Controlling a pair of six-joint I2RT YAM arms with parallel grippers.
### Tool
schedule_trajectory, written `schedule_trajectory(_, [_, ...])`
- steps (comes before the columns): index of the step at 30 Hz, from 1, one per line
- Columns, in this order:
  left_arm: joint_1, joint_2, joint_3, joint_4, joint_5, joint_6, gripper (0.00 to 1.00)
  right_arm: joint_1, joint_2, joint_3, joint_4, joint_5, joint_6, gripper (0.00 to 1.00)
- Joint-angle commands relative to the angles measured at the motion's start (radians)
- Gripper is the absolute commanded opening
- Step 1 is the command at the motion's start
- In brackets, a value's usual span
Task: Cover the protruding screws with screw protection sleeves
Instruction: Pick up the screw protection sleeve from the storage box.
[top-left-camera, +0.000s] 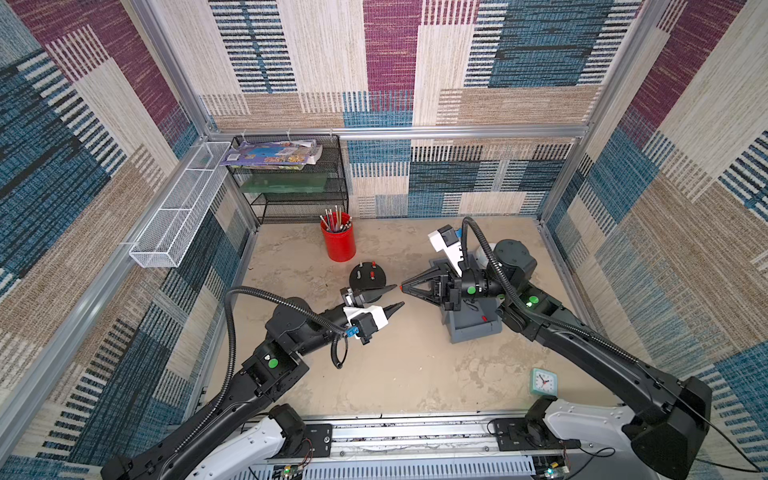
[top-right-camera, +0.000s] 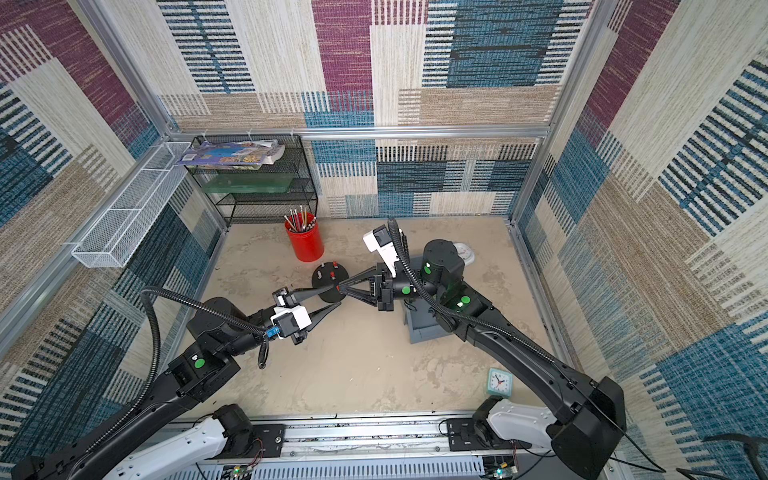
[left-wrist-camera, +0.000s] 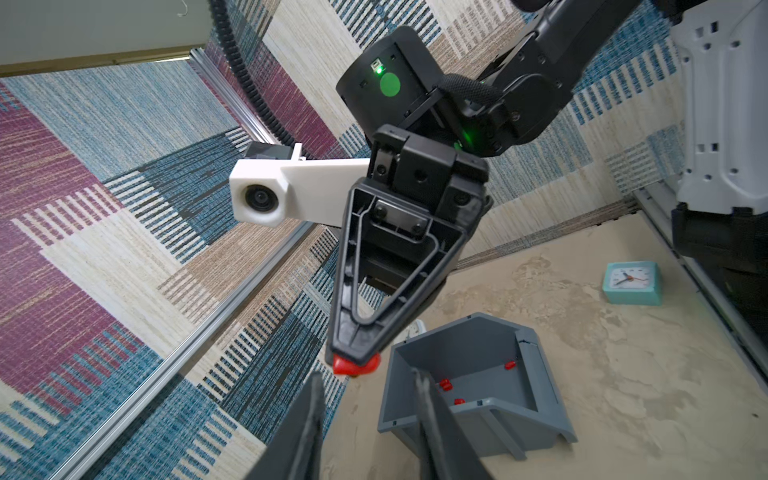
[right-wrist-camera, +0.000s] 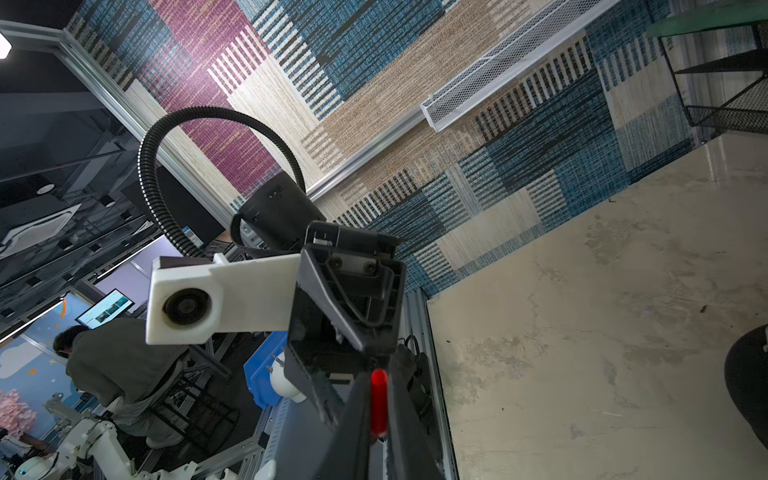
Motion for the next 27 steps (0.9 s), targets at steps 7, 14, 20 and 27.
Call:
schedule_trajectory(7, [0.001, 0.025, 0.004, 0.038, -0.017, -0.016, 0.37, 0.013, 0.002, 0.01, -0.024, -0.014, -0.044, 0.13])
schedule_trajectory(14, [0.0, 0.002, -0.017, 0.079, -0.018, -0.035, 0.38, 0.014, 0.014, 0.018, -0.051, -0.024, -0.065, 0.13])
schedule_trajectory(20, [0.0, -0.002, -0.02, 0.037, 0.008, -0.005, 0.36, 0.014, 0.011, 0.032, -0.067, -0.025, -0.08, 0.13])
schedule_trajectory(27, [0.002, 0.003, -0.013, 0.024, 0.001, -0.004, 0.36, 0.014, 0.025, 0.047, -0.102, -0.053, -0.089, 0.13])
